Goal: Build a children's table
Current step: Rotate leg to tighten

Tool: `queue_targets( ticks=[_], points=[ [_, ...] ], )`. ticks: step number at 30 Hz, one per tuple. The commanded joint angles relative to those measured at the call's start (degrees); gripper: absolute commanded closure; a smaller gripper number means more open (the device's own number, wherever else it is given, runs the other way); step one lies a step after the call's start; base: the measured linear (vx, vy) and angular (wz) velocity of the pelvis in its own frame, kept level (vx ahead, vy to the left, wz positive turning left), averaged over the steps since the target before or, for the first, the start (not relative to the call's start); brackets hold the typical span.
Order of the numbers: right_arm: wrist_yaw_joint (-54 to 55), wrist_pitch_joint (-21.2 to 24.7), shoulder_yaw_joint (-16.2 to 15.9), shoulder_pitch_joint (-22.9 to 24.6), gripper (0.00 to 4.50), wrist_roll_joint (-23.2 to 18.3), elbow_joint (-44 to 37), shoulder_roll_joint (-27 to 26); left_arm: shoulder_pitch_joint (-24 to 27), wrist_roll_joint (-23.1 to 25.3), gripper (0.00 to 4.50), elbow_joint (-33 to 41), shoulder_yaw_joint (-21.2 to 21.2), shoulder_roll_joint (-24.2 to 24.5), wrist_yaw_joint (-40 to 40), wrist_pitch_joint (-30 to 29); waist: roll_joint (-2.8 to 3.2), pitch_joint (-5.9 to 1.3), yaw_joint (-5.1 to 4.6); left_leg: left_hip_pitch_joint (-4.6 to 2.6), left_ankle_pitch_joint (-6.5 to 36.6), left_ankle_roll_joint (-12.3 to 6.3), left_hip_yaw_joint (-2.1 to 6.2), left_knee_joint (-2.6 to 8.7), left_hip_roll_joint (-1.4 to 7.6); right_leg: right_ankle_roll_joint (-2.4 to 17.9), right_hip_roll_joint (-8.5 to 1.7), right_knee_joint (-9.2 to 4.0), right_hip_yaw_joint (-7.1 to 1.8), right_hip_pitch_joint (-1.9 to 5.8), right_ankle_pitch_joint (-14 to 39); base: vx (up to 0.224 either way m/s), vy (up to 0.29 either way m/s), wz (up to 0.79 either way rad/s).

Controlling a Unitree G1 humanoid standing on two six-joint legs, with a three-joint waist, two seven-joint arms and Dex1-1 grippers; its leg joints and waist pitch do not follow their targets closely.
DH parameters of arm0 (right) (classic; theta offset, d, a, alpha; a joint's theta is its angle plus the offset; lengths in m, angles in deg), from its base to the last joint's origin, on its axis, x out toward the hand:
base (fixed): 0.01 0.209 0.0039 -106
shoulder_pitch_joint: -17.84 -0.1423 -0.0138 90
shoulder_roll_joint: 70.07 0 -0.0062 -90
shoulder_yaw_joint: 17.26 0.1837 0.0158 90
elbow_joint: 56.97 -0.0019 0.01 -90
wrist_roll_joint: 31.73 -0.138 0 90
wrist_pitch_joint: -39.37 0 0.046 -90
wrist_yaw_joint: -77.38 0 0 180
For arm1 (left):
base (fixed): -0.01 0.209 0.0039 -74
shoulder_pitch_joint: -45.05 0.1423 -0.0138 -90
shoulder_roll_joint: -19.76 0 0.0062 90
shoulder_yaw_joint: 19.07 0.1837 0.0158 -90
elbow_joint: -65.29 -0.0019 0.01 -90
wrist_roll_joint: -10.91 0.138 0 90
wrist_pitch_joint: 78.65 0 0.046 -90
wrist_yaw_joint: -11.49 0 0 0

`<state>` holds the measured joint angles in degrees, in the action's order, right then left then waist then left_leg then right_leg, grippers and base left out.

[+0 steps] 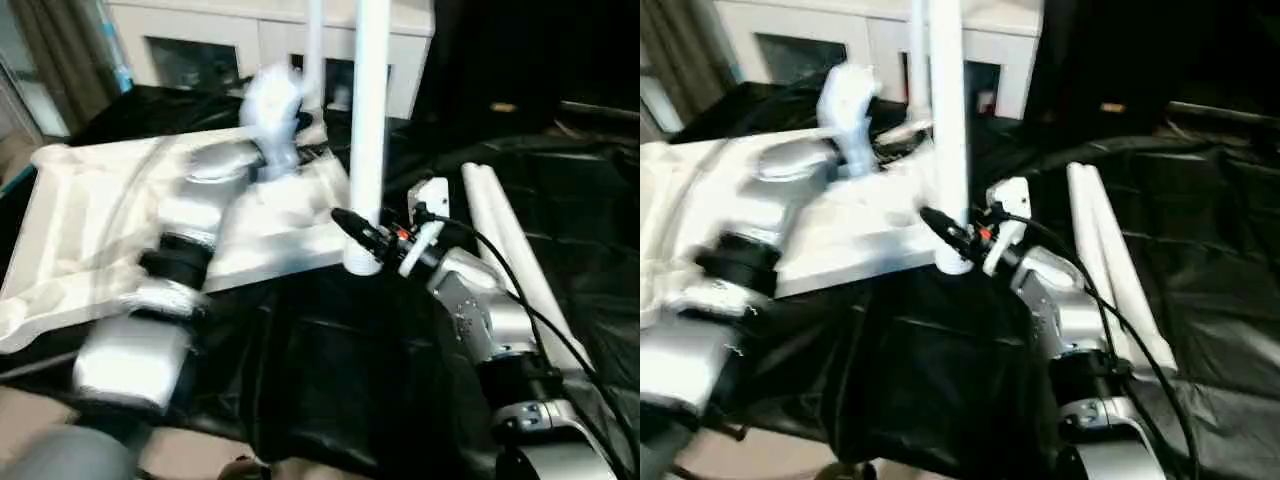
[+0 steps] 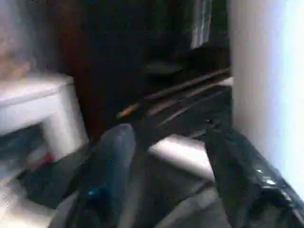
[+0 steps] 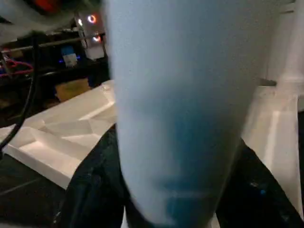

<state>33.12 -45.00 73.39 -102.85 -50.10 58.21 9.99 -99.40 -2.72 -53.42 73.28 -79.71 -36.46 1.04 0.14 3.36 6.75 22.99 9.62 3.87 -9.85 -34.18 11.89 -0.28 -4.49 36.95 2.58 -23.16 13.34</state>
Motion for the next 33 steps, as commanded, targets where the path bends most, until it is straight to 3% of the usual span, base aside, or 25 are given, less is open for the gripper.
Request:
queue_targets(
  ticks=[1, 4, 6, 9, 13, 15, 17, 23, 26, 27, 28, 29, 30, 32, 33],
  points=[
    [0.4, 0.2, -0.3, 0.2, 2.63, 0.8, -0.1, 0.5, 0.7, -0.6, 1.53, 2.1, 2.4, -0.4, -2.3, 0.1, -0.09, -4.60, 0.02, -1.17, 3.5, -4.55, -0.14, 2.99, 0.91, 17.7, -3.10, -3.04, -1.85, 3.97, -14.5, 0.000, 0.000, 0.00],
    [0.7, 0.1, -0.4, 0.2, 2.63, 0.9, -0.1, 0.6, 0.0, 1.0, 1.24, -1.4, 0.7, 0.0, -0.6, 2.4, -0.12, -4.43, -0.49, -1.37, 5.4, -3.44, -0.06, 3.18, 0.67, 15.6, -2.90, -3.71, -1.89, 4.01, -9.1, 0.000, 0.000, 0.00],
    [0.9, 0.2, -0.5, 0.1, 2.63, 1.1, 0.0, 0.8, -0.5, 2.4, 1.16, -3.0, -0.2, 1.1, 1.0, 2.8, -0.09, -4.48, -0.70, -1.43, 5.7, -2.83, -0.01, 3.29, 0.77, 15.4, -2.91, -3.74, -1.87, 3.99, -8.1, 0.000, 0.000, 0.00],
    [0.9, 0.2, -0.4, 0.0, 2.63, 1.2, 0.1, 1.1, -1.0, 3.8, 0.86, -4.6, -1.2, 2.5, 2.8, 3.8, -0.03, -4.51, -1.06, -1.44, 5.5, -2.64, 0.09, 3.32, 0.73, 14.9, -2.79, -3.70, -1.85, 3.90, -8.3, 0.000, 0.000, 0.00],
    [2.0, -0.4, 0.5, -0.5, 2.63, 1.6, 0.9, 1.9, -0.5, 5.3, 0.83, -4.8, 0.0, 4.9, 5.0, 4.2, 0.05, -4.65, -1.09, -1.44, 4.3, -2.97, 0.09, 3.15, 0.77, 15.4, -2.79, -3.37, -1.85, 3.84, -10.7, 0.000, 0.000, 0.00],
    [4.8, -1.1, 1.6, -1.5, 2.63, 2.8, 2.6, 2.6, -0.5, 7.7, 0.83, -7.4, 1.5, 6.1, 5.2, 5.9, -0.32, -4.62, -1.12, -1.40, 3.5, -3.18, -0.05, 3.09, 0.60, 15.4, -2.71, -3.42, -1.87, 3.85, -11.1, 0.000, 0.000, 0.00],
    [8.5, -2.0, 2.8, -2.7, 2.63, 4.3, 4.7, 3.5, -0.1, 10.6, 0.83, -9.9, 3.9, 7.0, 4.5, 7.8, -0.08, -4.65, -0.89, -1.52, 3.2, -2.71, -0.02, 3.08, 0.62, 14.9, -2.82, -3.47, -1.92, 3.72, -10.0, 0.000, 0.000, 0.00],
    [15.3, -2.2, 5.8, -3.8, 2.63, 6.2, 7.4, 7.1, 1.3, 15.2, 0.83, -19.0, 9.9, 6.7, 1.0, 5.7, -0.31, -4.82, -0.26, -1.52, 1.8, -2.31, -0.27, 2.85, 0.35, 14.6, -2.72, -3.16, -2.04, 3.89, -12.2, 0.000, 0.000, 0.00],
    [15.0, -1.8, 6.1, -3.2, 2.63, 6.1, 6.8, 7.9, 1.4, 15.8, 0.83, -21.9, 10.9, 6.0, -0.8, 6.6, -0.11, -5.00, -0.30, -1.43, 1.7, -2.92, -0.22, 2.70, 0.27, 14.8, -2.75, -3.09, -1.99, 4.09, -14.1, 0.000, 0.000, 0.00],
    [14.9, -1.7, 6.1, -3.0, 2.63, 6.2, 6.5, 8.1, 1.4, 15.6, 0.83, -23.0, 10.8, 5.7, -1.9, 6.6, 0.44, -5.02, -0.34, -1.46, 1.9, -3.10, -0.19, 2.62, 0.21, 15.1, -2.73, -3.07, -1.96, 4.00, -14.4, 0.000, 0.000, 0.00],
    [15.0, -1.7, 6.1, -2.8, 2.63, 6.2, 6.4, 8.3, 1.1, 15.0, 0.83, -24.7, 10.4, 5.2, -3.7, 6.3, 0.06, -4.96, -0.45, -1.47, 2.5, -3.17, -0.22, 2.69, 0.27, 15.4, -2.70, -3.21, -1.93, 4.04, -14.3, 0.000, 0.000, 0.00],
    [14.9, -1.4, 6.0, -2.4, 2.63, 6.3, 6.0, 8.4, 0.9, 14.3, 1.11, -26.1, 9.9, 4.8, -4.9, 5.6, 0.63, -5.01, -0.42, -1.48, 2.6, -3.06, -0.13, 2.67, 0.24, 15.7, -2.80, -3.13, -1.91, 4.05, -14.3, 0.000, 0.000, 0.00],
    [14.9, -1.3, 5.7, -2.0, 2.63, 6.5, 5.6, 8.5, 0.5, 14.7, 1.19, -27.6, 10.0, 4.7, -4.6, 5.7, 0.29, -5.00, -0.60, -1.50, 3.2, -3.03, -0.18, 2.69, 0.29, 15.9, -2.68, -3.20, -1.90, 4.07, -14.4, 0.000, 0.000, 0.00],
    [14.9, -1.1, 5.5, -1.5, 2.63, 6.5, 5.1, 8.4, 0.2, 15.5, 1.25, -29.2, 10.3, 4.9, -3.7, 6.3, 1.22, -5.03, -0.71, -1.53, 4.6, -2.68, 0.06, 2.70, 0.38, 16.3, -2.78, -3.20, -1.82, 4.11, -14.2, 0.000, 0.000, 0.00],
    [15.1, -1.0, 5.3, -1.0, 2.63, 6.3, 4.5, 8.3, -0.4, 16.3, 1.39, -31.1, 10.5, 5.0, -2.4, 7.0, 0.78, -4.94, -0.81, -1.45, 5.1, -2.91, -0.01, 2.70, 0.20, 16.2, -2.62, -3.44, -1.83, 4.24, -14.0, 0.000, 0.000, 0.00]
  ],
)
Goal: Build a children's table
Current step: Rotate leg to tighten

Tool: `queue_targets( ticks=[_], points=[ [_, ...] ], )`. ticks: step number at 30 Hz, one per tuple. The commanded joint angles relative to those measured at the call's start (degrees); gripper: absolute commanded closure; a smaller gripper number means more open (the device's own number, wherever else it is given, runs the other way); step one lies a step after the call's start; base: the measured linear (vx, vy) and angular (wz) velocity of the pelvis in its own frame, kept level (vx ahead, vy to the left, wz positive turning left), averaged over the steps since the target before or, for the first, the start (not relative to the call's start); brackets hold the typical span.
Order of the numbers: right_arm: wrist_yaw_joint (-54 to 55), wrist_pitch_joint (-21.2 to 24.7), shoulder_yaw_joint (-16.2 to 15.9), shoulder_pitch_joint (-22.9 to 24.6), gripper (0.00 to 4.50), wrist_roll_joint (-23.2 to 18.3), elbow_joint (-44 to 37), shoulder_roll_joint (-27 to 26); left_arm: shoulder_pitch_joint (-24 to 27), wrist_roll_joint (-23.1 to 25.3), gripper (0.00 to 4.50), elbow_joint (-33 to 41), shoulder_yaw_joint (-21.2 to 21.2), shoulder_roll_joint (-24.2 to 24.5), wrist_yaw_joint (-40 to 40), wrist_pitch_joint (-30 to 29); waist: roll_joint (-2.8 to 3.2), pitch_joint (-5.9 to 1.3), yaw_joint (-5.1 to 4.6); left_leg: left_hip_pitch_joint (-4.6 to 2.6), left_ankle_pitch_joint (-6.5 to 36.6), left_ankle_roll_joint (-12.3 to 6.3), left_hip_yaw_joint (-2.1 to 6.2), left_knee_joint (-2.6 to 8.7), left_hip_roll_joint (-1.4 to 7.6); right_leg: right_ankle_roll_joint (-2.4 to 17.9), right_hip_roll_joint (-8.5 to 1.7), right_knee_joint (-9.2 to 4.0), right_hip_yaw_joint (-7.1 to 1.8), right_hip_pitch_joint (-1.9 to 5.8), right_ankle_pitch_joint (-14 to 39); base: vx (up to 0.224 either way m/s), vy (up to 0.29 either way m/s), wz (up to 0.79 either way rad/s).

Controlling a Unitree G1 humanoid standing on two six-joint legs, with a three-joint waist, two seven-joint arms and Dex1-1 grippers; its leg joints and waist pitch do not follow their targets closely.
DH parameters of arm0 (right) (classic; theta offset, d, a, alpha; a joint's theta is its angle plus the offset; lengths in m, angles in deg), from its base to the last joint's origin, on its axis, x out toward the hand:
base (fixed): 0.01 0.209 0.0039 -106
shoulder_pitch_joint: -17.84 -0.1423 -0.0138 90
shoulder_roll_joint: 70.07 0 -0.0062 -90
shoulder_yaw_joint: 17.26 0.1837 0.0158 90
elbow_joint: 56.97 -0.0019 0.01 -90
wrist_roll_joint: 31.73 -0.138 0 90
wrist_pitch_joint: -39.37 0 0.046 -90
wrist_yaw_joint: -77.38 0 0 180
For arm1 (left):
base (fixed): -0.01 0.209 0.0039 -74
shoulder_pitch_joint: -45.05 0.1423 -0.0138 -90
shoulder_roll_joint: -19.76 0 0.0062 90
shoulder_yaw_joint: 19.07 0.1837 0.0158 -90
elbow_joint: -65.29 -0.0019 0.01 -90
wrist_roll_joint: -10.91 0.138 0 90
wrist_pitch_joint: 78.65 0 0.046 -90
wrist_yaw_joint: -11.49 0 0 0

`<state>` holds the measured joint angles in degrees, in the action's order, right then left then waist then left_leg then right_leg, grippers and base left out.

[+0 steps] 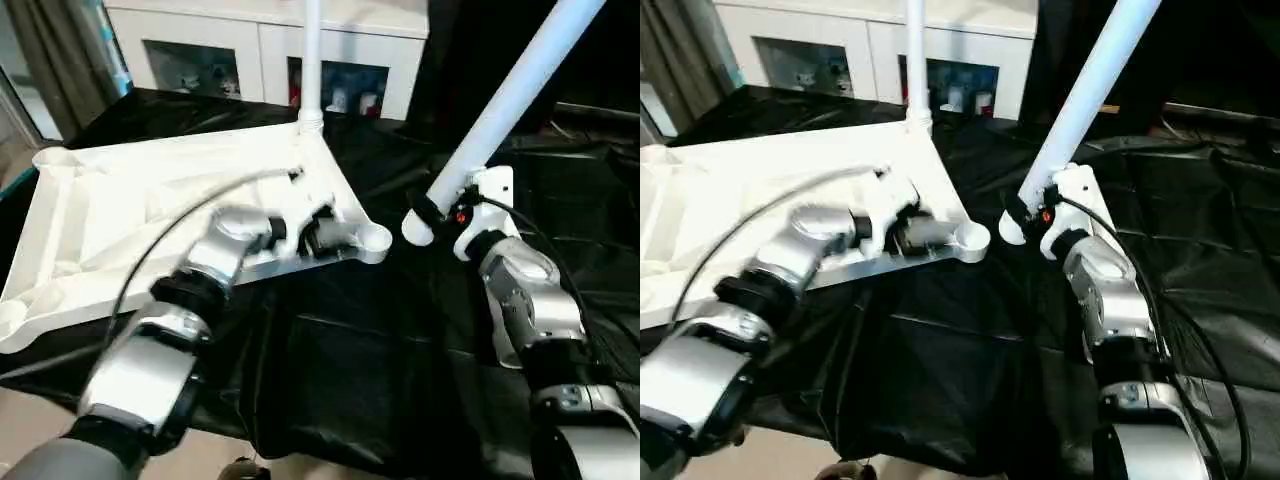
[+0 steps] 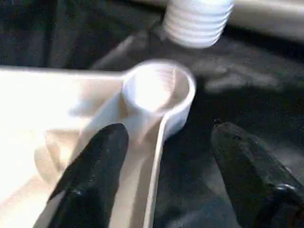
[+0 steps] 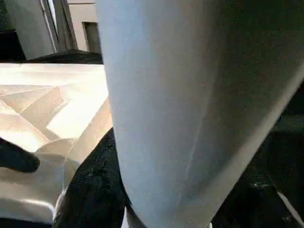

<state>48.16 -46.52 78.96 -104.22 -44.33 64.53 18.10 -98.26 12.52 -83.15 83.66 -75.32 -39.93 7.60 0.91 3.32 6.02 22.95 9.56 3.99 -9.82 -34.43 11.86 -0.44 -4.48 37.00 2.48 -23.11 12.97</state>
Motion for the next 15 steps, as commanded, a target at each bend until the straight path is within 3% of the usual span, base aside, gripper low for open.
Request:
queue_targets(
  ticks=[1, 5, 9, 15],
  points=[
    [0.1, 0.6, -0.5, 1.0, 2.63, 0.4, -2.5, 0.0, -2.0, 1.5, 1.55, -2.9, 0.1, 0.9, 1.8, 0.6, 0.69, -4.96, 0.01, -1.50, 5.5, -3.00, 0.06, 2.94, 0.28, 16.3, -2.74, -3.50, -1.70, 4.12, -13.2, 0.000, 0.000, 0.00],
    [0.0, 0.7, -0.8, 1.8, 2.63, 0.2, -3.2, -0.4, -2.7, 2.7, 1.79, -5.2, 0.4, 1.8, 1.8, 0.8, 0.55, -4.90, -0.09, -1.35, 5.5, -3.14, 0.16, 2.99, 0.31, 16.4, -2.80, -3.59, -1.63, 4.26, -12.0, 0.000, 0.000, 0.00],
    [-0.2, 0.7, -1.0, 1.8, 2.63, 0.2, -3.1, -0.6, -2.9, 2.8, 2.14, -6.5, 0.3, 2.4, 0.3, 1.1, 1.02, -4.90, -0.17, -1.39, 5.4, -3.47, 0.16, 2.96, 0.39, 17.1, -2.86, -3.56, -1.63, 4.09, -11.9, 0.000, 0.000, 0.00],
    [-0.2, 0.9, -1.3, 1.5, 2.63, 0.3, -3.2, -0.8, -3.2, 2.5, 2.58, -8.3, -0.1, 2.4, -2.3, 2.1, 1.04, -4.87, -0.12, -1.46, 5.9, -3.39, 0.15, 3.04, 0.47, 17.5, -2.90, -3.55, -1.62, 4.04, -11.9, 0.000, 0.000, 0.00]
  ],
)
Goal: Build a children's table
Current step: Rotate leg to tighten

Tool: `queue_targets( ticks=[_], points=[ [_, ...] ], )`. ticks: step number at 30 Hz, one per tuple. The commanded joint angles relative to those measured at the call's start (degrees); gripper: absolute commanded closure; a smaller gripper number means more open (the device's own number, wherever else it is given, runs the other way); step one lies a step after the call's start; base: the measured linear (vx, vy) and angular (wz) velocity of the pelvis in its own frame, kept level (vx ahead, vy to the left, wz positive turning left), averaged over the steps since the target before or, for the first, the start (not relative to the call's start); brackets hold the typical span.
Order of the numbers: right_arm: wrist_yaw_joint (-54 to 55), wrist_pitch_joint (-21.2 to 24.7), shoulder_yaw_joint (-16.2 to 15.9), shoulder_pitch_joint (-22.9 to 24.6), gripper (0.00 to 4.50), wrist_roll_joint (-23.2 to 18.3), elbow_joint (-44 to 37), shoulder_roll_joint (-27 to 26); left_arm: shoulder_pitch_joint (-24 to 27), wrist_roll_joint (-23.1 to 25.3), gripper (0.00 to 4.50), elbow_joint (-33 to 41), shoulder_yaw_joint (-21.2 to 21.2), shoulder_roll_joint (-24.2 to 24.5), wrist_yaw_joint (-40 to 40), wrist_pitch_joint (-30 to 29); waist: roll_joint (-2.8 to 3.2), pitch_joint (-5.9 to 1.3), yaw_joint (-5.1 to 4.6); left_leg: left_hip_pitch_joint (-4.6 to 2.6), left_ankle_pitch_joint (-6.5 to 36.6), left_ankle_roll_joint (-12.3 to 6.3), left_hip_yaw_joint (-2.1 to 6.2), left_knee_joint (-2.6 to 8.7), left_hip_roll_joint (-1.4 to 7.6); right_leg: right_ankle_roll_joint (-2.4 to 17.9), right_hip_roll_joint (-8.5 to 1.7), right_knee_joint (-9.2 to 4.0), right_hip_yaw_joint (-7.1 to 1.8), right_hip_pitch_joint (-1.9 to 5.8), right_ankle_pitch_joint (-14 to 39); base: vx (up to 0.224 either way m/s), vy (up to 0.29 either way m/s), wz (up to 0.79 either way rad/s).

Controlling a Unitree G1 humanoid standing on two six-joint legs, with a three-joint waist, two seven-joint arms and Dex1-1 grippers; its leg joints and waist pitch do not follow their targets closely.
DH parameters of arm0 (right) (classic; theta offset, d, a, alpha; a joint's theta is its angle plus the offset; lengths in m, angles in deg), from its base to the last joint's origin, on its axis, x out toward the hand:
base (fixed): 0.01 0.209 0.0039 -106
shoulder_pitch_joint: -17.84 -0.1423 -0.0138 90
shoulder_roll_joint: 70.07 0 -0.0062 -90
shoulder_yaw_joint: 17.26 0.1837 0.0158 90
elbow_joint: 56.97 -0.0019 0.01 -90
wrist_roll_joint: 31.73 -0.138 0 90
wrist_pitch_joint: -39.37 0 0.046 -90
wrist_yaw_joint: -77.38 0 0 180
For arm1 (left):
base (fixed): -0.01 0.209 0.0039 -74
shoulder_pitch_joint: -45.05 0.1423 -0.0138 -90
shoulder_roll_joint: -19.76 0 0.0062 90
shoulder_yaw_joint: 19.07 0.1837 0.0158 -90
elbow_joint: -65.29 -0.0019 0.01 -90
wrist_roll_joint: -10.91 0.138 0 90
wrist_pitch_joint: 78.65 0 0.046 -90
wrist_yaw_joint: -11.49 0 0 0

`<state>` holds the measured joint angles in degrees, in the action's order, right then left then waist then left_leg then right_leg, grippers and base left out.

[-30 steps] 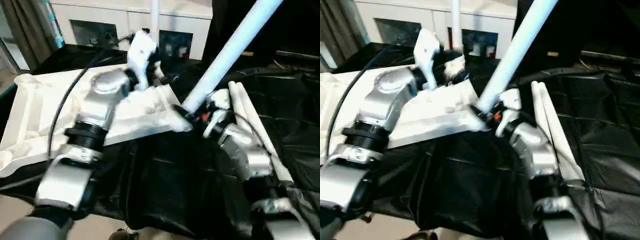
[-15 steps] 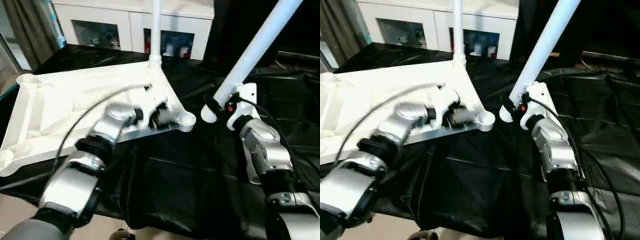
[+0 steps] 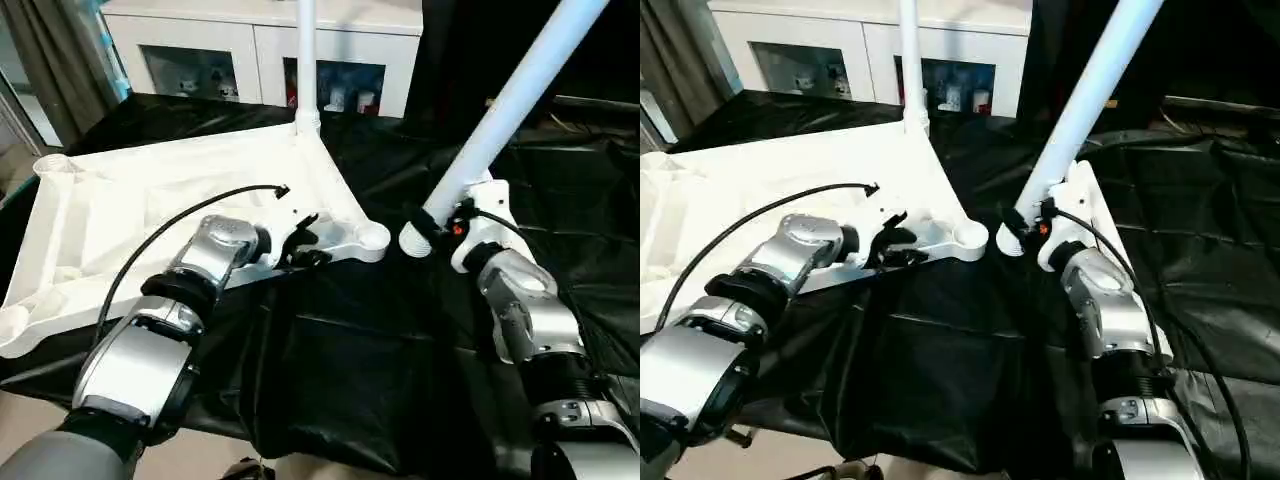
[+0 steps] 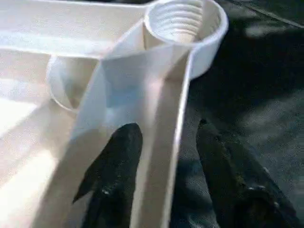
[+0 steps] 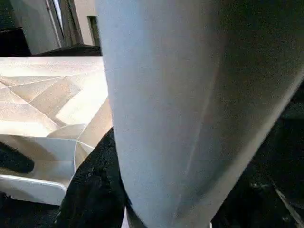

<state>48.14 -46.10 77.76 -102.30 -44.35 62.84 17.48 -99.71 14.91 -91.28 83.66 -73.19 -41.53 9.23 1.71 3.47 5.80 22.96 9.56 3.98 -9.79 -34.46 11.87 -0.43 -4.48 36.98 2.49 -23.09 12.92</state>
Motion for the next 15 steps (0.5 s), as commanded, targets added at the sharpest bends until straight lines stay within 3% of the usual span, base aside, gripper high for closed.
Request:
queue_targets(
  ticks=[1, 15],
  points=[
    [-0.3, 0.5, -0.2, -0.5, 2.63, 0.3, -1.6, -0.1, -1.8, 0.5, 2.70, -0.5, -0.1, 0.2, -0.6, 0.7, 0.20, -5.04, 0.10, -1.49, 6.0, -3.38, 0.09, 3.07, 0.49, 17.5, -2.92, -3.55, -1.66, 4.02, -11.9, 0.000, 0.000, 0.00],
    [-3.0, 1.2, -1.6, -0.9, 2.63, 0.0, -2.4, 1.1, -2.4, 0.6, 3.85, -2.4, -1.2, -0.1, -1.5, 2.8, 0.17, -5.00, 0.15, -1.40, 5.8, -3.73, 0.09, 3.03, 0.46, 17.5, -2.94, -3.54, -1.67, 4.09, -12.4, 0.000, 0.000, 0.00]
  ],
)
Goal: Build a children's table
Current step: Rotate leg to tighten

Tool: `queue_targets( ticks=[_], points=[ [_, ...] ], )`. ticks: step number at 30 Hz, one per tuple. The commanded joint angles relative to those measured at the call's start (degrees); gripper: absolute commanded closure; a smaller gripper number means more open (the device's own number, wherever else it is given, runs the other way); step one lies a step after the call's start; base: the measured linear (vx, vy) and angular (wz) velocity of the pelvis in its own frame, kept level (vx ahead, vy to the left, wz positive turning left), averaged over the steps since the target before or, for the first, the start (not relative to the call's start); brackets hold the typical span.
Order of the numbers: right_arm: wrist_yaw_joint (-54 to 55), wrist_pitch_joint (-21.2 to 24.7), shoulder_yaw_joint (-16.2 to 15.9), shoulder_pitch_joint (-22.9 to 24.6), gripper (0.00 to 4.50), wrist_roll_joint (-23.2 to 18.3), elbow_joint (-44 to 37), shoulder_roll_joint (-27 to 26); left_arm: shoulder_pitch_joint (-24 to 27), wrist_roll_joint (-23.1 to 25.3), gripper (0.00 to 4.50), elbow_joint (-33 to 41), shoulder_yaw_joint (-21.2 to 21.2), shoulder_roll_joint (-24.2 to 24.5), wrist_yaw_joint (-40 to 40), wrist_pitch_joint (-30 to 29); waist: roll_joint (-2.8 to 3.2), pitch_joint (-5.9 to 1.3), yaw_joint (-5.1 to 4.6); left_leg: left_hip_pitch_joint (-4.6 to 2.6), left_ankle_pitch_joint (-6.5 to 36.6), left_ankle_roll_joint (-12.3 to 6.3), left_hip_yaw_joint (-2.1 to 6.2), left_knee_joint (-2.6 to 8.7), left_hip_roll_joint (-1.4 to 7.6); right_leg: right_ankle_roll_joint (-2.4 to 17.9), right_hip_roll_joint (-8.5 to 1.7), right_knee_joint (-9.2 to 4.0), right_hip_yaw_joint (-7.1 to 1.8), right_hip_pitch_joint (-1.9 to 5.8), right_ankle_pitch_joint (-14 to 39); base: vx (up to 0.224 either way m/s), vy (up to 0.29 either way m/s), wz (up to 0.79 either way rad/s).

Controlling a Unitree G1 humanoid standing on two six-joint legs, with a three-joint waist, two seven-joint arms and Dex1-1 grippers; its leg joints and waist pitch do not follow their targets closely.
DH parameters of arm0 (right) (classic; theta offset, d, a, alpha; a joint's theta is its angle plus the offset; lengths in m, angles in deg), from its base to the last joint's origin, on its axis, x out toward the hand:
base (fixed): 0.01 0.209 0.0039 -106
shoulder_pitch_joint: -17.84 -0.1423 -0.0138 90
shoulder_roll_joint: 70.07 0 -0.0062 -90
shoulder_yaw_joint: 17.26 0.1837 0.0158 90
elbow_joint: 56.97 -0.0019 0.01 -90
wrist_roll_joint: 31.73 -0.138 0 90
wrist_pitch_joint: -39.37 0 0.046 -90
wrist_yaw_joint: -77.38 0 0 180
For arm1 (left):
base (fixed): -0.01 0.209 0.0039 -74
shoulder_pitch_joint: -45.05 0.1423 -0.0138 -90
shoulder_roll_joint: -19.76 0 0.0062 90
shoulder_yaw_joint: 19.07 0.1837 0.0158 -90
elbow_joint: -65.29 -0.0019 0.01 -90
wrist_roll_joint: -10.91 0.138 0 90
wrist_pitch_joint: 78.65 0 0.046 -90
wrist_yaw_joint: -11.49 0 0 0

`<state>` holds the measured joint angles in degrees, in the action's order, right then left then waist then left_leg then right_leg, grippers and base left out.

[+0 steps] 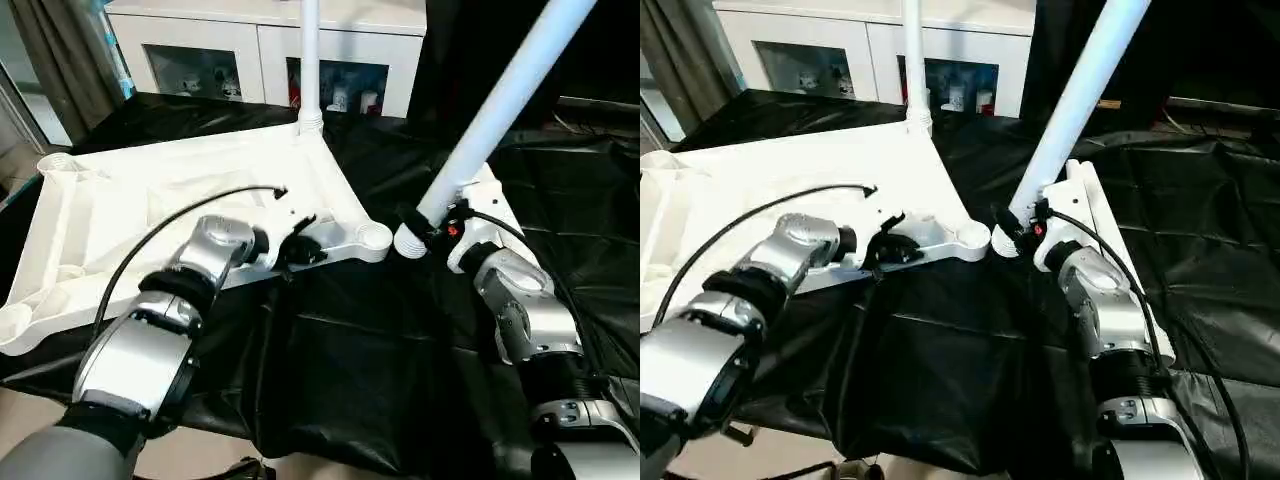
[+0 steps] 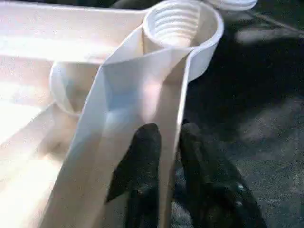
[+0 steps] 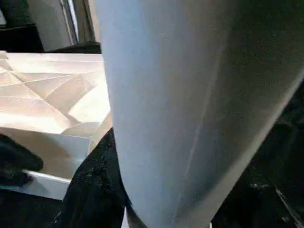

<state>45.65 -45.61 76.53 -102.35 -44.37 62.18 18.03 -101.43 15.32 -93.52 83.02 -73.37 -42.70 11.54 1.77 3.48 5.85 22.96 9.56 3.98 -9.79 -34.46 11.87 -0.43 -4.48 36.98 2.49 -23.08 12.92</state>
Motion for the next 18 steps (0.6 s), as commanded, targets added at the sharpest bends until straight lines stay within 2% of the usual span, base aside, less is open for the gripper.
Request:
queue_targets(
  ticks=[1, 8, 14, 16, 18],
  points=[
    [-1.1, 0.9, -0.6, -0.9, 2.63, 0.0, -1.9, 0.7, -0.6, -0.1, 3.95, -0.2, -0.8, 0.0, -0.7, 0.7, 0.16, -5.02, 0.12, -1.39, 5.8, -3.80, 0.11, 3.03, 0.51, 17.6, -2.97, -3.47, -1.66, 4.08, -12.5, 0.000, 0.000, 0.00],
    [-2.7, 1.2, -1.6, -1.3, 2.63, 0.3, -2.0, 1.1, -0.1, 0.6, 4.48, -0.7, -0.3, 0.3, -1.3, 1.5, -0.01, -5.04, 0.09, -1.39, 5.6, -4.03, 0.09, 3.02, 0.53, 17.6, -2.94, -3.48, -1.66, 4.08, -12.3, 0.000, 0.000, 0.00],
    [-4.0, 1.5, -2.0, -1.6, 2.63, 0.4, -2.2, 1.4, 0.2, 1.8, 4.50, -1.4, 0.0, 0.3, 0.0, 3.8, -0.02, -5.04, 0.03, -1.32, 5.2, -4.36, 0.12, 3.00, 0.58, 17.7, -2.99, -3.42, -1.65, 4.09, -12.8, 0.000, 0.000, 0.00],
    [-4.1, 1.6, -2.1, -1.7, 2.63, 0.3, -2.3, 1.5, -0.1, 0.5, 4.05, -1.2, -1.3, -0.2, -0.4, 4.5, 0.00, -5.01, 0.00, -1.36, 5.5, -4.30, 0.08, 3.00, 0.55, 17.8, -2.99, -3.47, -1.65, 4.04, -12.6, 0.000, 0.000, 0.00],
    [-4.2, 1.8, -2.2, -1.7, 2.63, 0.2, -2.6, 1.5, -0.3, 0.0, 3.91, -1.2, -2.0, -0.4, -1.0, 4.2, -0.01, -5.02, 0.04, -1.38, 5.5, -4.26, 0.06, 2.98, 0.52, 17.8, -3.02, -3.47, -1.65, 4.06, -12.2, 0.000, 0.000, 0.00]
  ],
)
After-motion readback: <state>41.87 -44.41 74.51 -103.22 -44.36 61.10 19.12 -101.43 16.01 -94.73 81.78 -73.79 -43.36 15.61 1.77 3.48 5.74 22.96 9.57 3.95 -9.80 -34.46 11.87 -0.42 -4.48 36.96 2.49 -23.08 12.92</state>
